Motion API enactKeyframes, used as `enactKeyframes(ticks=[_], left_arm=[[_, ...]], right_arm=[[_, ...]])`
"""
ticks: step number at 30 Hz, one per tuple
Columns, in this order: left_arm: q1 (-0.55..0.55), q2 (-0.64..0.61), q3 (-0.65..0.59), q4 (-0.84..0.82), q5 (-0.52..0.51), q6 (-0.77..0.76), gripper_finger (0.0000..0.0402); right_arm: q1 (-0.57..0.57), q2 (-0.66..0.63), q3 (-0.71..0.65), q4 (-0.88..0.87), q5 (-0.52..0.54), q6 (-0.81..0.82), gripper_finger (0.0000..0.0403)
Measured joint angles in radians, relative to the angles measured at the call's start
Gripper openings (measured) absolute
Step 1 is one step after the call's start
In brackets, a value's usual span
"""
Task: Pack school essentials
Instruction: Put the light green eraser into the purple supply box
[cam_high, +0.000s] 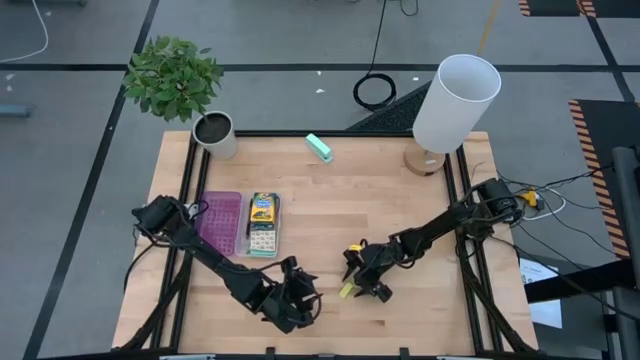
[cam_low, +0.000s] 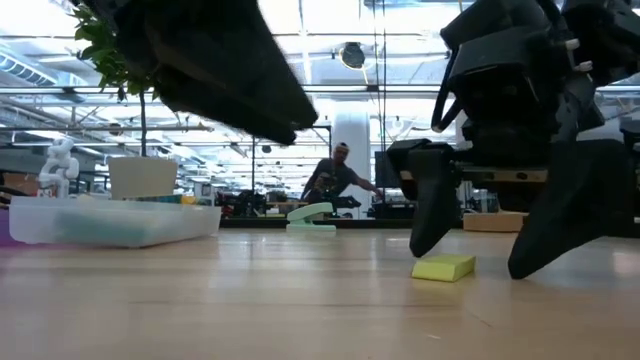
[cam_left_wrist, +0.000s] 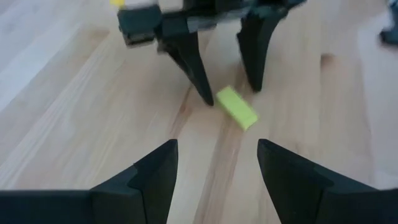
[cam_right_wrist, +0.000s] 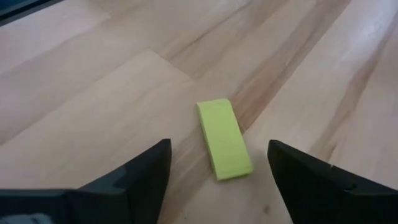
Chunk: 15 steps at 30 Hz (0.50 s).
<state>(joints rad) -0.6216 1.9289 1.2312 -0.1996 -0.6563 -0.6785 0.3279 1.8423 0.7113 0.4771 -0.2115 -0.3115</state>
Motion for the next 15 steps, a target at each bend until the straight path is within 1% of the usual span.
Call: enactKeyframes(ticks=[3, 7, 11, 15], left_arm=[[0.001, -0.003, 0.002, 0.019, -0.001, 0.0, 0.0225], [0.0, -0.003, 0.001, 0.056, -0.001, 0.039, 0.0225], [0.003, -0.003, 0.001, 0.081, -0.001, 0.068, 0.0225], [0.007, -0.003, 0.001, 0.097, -0.001, 0.074, 0.0225]], right_arm=[[0.0, -0.001, -0.014, 0.012, -0.002, -0.007, 0.0242], [0.0, -0.001, -0.058, 0.087, -0.003, -0.007, 0.0212], [0.0, -0.001, -0.086, 0.145, -0.002, 0.018, 0.0185], [0.0, 0.0, -0.089, 0.154, -0.002, 0.053, 0.0167]])
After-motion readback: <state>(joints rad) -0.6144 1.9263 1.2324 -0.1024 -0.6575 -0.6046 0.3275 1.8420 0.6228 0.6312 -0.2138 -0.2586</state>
